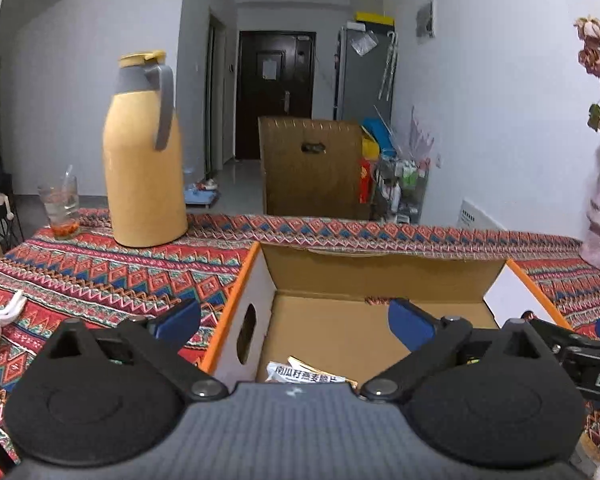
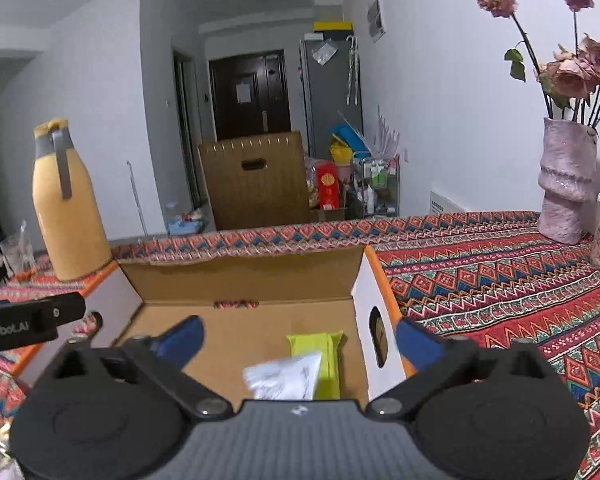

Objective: Organize snacks
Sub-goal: 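Carry both packets over the box and open both grippers to drop them, then withdraw both tools from the box toward the remaining snack pile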

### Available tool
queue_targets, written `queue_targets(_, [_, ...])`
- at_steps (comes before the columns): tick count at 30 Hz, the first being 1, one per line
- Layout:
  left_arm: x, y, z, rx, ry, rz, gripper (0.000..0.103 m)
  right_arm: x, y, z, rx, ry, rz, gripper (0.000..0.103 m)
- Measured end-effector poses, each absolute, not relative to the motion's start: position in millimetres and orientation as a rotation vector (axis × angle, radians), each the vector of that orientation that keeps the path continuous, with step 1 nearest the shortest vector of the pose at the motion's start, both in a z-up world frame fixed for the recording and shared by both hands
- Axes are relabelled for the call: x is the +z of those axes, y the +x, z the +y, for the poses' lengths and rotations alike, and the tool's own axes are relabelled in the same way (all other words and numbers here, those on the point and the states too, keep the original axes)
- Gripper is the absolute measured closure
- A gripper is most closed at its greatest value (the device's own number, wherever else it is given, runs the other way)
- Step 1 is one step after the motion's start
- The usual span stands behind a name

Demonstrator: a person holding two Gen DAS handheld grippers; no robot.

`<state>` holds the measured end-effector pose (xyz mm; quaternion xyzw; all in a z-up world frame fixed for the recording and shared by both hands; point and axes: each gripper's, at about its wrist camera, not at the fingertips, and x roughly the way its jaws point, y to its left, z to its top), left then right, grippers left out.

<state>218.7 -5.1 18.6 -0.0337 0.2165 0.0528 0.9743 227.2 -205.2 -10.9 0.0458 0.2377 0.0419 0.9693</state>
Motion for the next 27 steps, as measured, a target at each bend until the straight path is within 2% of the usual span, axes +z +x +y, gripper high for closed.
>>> queue_targets(15, [24.1, 215.0, -3.3, 0.113, -0.089, 0.447, 0.000, -3.3, 217.3, -206.2, 0.087, 0.096, 0.456, 0.000])
queue_targets(27, [53.9, 183.8, -1.4, 0.099, -0.094, 0.402, 0.000, 21.6, 183.9, -203.8, 0.105, 0.059, 0.397, 0.000])
